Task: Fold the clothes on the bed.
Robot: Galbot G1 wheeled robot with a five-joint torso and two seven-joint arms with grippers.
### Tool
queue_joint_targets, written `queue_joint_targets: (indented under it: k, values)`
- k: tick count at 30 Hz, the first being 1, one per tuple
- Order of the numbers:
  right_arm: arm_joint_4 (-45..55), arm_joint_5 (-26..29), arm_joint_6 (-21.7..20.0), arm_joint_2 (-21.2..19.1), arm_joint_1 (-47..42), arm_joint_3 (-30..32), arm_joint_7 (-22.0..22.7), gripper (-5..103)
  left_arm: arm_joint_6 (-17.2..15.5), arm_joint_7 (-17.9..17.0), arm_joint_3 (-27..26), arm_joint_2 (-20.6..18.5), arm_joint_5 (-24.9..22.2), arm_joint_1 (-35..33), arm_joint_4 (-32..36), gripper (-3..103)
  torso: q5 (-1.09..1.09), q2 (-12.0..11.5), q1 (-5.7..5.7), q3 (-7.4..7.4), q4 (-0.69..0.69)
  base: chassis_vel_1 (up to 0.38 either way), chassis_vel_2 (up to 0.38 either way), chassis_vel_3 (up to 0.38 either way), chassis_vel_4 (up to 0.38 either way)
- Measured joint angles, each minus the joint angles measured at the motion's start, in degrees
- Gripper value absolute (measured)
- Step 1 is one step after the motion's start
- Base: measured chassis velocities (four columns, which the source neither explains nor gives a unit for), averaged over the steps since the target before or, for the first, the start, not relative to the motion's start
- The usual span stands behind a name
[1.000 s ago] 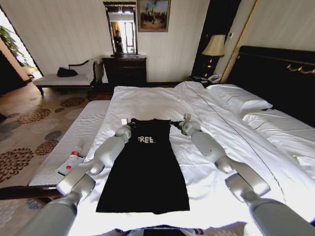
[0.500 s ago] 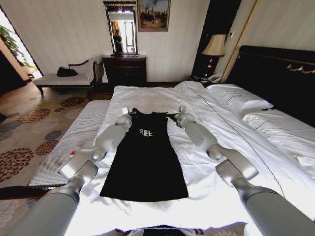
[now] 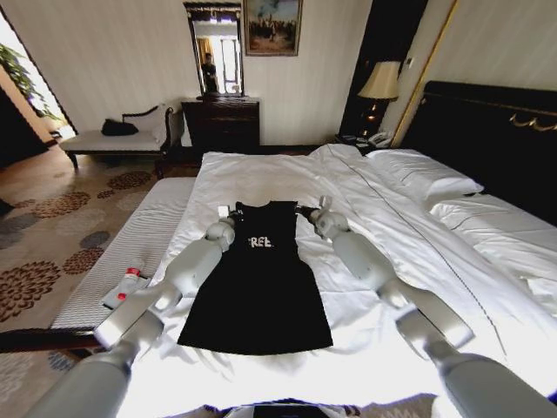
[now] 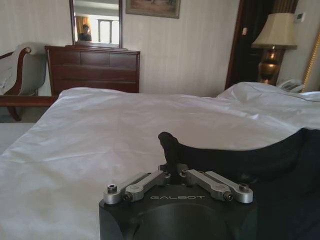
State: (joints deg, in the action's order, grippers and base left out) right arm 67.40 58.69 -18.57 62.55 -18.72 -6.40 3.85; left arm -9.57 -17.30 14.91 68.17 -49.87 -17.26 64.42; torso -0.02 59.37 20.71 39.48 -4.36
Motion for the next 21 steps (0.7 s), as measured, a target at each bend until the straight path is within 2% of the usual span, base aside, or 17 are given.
queue_joint_targets:
  k: [1,4,5,8,9,11,18,21]
  values:
    - [0.0,0.0,0.0,0.0,0.0,0.0,0.0,1,0.0,0.0,0.0,0.0,0.0,0.0,0.0,2,0.00,0.0,0.00,0.00,0.00,0.000,0.000,0.000,0.000]
    - [7.1,0.3,0.0,-3.5,-5.8,1.9,0.8,1,-0.2,-1.6,-1.7,-3.9,0.0,-5.8,9.4,2,0.00,0.0,0.00,0.00,0.01,0.000,0.000,0.000,0.000]
    - [7.1,0.3,0.0,-3.5,-5.8,1.9,0.8,1,-0.2,-1.6,-1.7,-3.9,0.0,-5.8,9.4,2,0.00,0.0,0.00,0.00,0.01,0.000,0.000,0.000,0.000]
    - [14.0,0.3,0.1,-5.9,-11.2,2.1,2.3,1,0.3,-1.8,-5.5,-7.4,2.3,-13.1,17.2,2,0.00,0.0,-0.01,-0.01,0.05,0.000,0.000,0.000,0.000]
    - [14.0,0.3,0.1,-5.9,-11.2,2.1,2.3,1,0.3,-1.8,-5.5,-7.4,2.3,-13.1,17.2,2,0.00,0.0,-0.01,-0.01,0.05,0.000,0.000,0.000,0.000]
    - [17.2,0.1,0.1,-6.8,-13.7,2.5,3.0,1,0.4,-2.3,-8.2,-8.8,2.9,-17.5,20.9,2,-0.03,0.0,-0.01,0.00,0.06,0.000,0.000,0.000,0.000]
    - [27.7,0.4,0.1,-10.0,-20.0,4.6,4.6,1,0.7,-3.1,-13.7,-14.1,5.6,-30.3,33.9,2,-0.02,0.0,0.00,0.00,0.01,0.000,0.000,0.000,0.000]
    - [32.9,0.0,0.1,-11.9,-24.5,6.5,4.8,1,1.1,-3.1,-14.8,-17.2,7.5,-36.0,39.2,2,-0.03,0.0,-0.01,0.00,0.08,0.000,0.000,0.000,0.000]
